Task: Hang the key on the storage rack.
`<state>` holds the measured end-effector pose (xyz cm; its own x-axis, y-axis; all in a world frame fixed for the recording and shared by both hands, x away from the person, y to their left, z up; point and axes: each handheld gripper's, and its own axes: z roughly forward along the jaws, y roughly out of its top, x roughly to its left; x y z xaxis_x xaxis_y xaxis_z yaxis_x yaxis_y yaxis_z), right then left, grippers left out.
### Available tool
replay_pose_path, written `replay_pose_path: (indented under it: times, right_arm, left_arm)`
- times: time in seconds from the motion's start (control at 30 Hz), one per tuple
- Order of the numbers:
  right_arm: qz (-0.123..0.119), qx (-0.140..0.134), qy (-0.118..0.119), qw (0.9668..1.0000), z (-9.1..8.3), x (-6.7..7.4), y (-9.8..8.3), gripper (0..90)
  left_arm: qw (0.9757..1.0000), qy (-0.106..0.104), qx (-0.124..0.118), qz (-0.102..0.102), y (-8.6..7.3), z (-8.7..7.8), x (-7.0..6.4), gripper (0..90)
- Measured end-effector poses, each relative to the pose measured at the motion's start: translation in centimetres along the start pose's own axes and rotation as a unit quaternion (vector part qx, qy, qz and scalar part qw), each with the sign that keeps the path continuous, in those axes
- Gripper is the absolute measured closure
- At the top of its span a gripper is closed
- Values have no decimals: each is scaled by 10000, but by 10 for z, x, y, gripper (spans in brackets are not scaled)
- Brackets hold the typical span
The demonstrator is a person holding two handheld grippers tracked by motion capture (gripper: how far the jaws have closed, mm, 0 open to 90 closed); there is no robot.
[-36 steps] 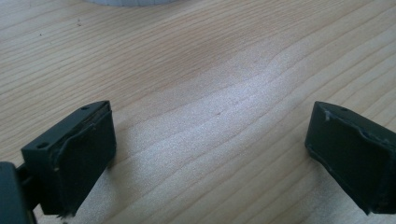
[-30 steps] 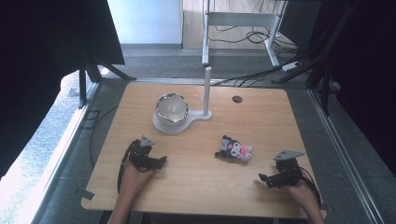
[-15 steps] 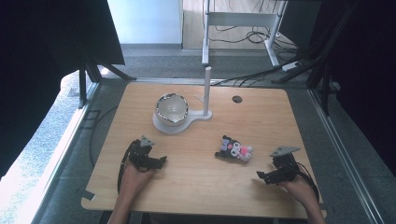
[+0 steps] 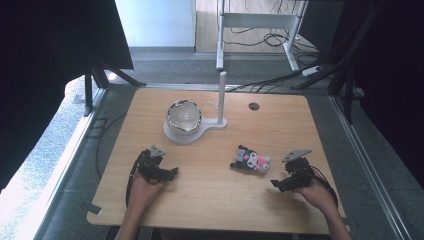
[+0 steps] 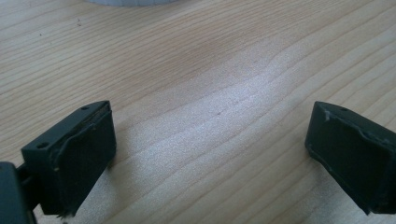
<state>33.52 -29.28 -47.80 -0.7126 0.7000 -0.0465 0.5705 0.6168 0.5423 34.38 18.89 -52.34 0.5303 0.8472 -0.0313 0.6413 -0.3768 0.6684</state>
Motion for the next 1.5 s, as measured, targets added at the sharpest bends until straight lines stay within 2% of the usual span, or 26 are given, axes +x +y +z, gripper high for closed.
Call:
replay_pose_path:
  times: [0.47, 0.87, 1.17, 1.2, 1.3, 1.33, 1.37, 1.5]
  right_arm:
    - [-281, 253, 107, 9992, 5, -2, 25, 60]
    - [-538, 530, 269, 9968, 16, -2, 48, 46]
    - [-835, 832, 377, 9923, 28, 0, 68, 55]
    - [-925, 877, 495, 9906, 30, 2, 73, 65]
    - [-990, 943, 568, 9890, 33, 3, 78, 71]
    - [-1088, 1050, 579, 9868, 37, 5, 82, 88]
    - [-1088, 1050, 579, 9868, 37, 5, 82, 88]
    - [-1248, 1244, 641, 9823, 44, 7, 92, 133]
  left_arm:
    - [10000, -1, 0, -1, 0, 0, 0, 18]
    - [10000, -3, 4, 1, 0, 0, 0, 18]
    - [10000, -2, 5, -3, 0, 0, 0, 18]
    - [10000, -2, 5, -3, 0, 0, 0, 18]
    - [10000, -1, 3, -4, 0, 0, 0, 18]
    - [10000, -3, 5, -4, 0, 0, 0, 18]
    - [10000, -3, 5, -4, 0, 0, 0, 18]
    - [10000, -1, 5, -3, 0, 0, 0, 18]
